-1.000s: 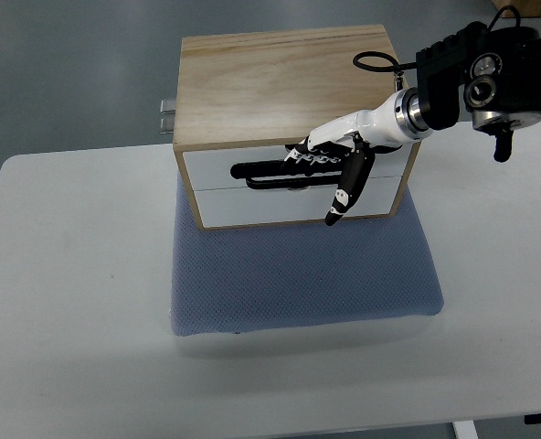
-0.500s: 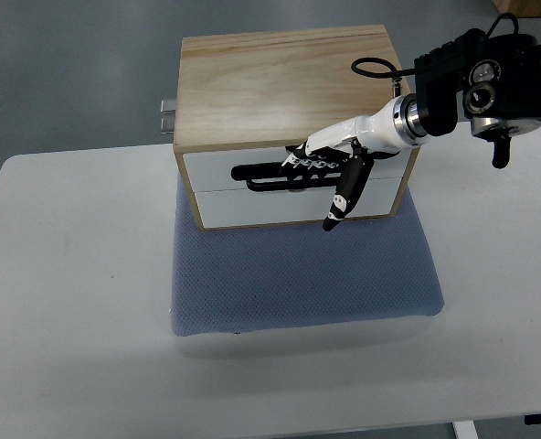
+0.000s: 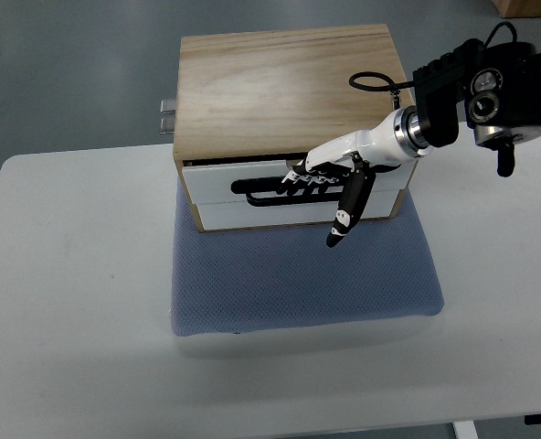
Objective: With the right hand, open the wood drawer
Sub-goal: 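Pull the upper drawer toward the robot with the right hand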
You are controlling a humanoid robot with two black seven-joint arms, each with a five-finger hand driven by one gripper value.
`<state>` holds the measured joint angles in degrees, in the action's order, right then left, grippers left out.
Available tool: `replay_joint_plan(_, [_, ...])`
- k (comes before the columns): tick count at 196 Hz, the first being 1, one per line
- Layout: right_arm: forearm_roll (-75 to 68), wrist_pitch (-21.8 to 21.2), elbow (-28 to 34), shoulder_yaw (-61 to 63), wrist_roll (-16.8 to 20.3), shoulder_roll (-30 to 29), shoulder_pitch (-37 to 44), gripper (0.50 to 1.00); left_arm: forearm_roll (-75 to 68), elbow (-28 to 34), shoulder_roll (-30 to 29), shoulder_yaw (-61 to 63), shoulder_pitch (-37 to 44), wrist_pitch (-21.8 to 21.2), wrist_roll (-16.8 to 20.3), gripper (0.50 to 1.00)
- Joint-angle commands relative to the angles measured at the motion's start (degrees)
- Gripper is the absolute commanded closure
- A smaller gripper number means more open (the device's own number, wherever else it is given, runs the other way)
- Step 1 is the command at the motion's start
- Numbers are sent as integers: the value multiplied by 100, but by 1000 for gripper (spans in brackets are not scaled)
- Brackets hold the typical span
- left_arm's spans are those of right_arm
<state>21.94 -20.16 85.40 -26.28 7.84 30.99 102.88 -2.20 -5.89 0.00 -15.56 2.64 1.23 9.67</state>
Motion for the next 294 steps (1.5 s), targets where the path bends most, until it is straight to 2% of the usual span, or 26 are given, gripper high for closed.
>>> replay_joint_plan(1, [-58,-5,39,0,-1,13,31,556,0,0,0,0,0,0,0,500])
replay_joint_plan(86, [-137,-120,364,-8,-1,136,57,556,0,0,0,0,0,0,0,500])
replay_joint_plan(173, [-146,-673,557,0,-19,338,382,556,0,0,0,0,0,0,0,500])
replay_joint_plan(229, [-164,-717,794,0,-19,417,400,556,0,0,0,0,0,0,0,500])
replay_joint_plan(294, [-164,-621,742,9,-10,443,417,556,0,0,0,0,0,0,0,500])
